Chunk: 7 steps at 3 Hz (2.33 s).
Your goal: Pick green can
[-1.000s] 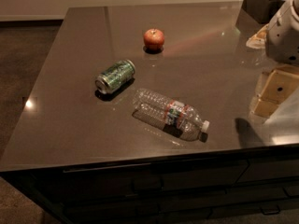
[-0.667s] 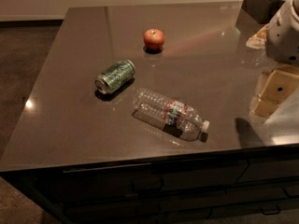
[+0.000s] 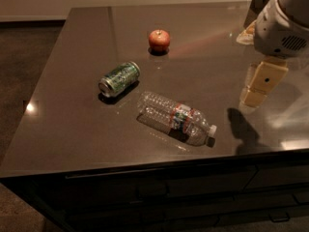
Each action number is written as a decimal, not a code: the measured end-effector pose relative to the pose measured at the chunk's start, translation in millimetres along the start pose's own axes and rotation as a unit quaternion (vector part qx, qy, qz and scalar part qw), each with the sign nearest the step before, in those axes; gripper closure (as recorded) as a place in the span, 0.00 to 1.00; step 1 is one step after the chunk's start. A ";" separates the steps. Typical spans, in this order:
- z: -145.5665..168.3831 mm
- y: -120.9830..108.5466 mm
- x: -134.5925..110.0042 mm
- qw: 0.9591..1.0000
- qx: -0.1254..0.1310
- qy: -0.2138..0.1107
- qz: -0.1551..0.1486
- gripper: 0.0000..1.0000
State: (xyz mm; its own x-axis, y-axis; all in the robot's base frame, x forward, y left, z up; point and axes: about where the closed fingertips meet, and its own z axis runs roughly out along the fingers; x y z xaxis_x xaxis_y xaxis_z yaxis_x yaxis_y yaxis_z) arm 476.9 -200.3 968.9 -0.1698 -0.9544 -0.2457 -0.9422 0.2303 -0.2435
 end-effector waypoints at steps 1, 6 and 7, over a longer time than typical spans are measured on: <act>16.6 -20.9 -22.8 0.999 -0.012 -0.017 -0.026 0.00; 106.8 -75.6 -182.2 0.942 -0.053 -0.044 -0.330 0.00; 122.9 -76.9 -201.7 0.923 -0.059 -0.033 -0.378 0.00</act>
Offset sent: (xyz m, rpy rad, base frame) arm 0.0837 0.0741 -0.0143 0.0345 0.0052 0.2751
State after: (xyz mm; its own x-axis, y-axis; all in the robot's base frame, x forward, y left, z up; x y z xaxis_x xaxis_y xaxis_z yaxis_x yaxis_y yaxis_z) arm 619.2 -2.2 921.9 0.5642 -0.8191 -0.1043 -0.8093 -0.5235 -0.2663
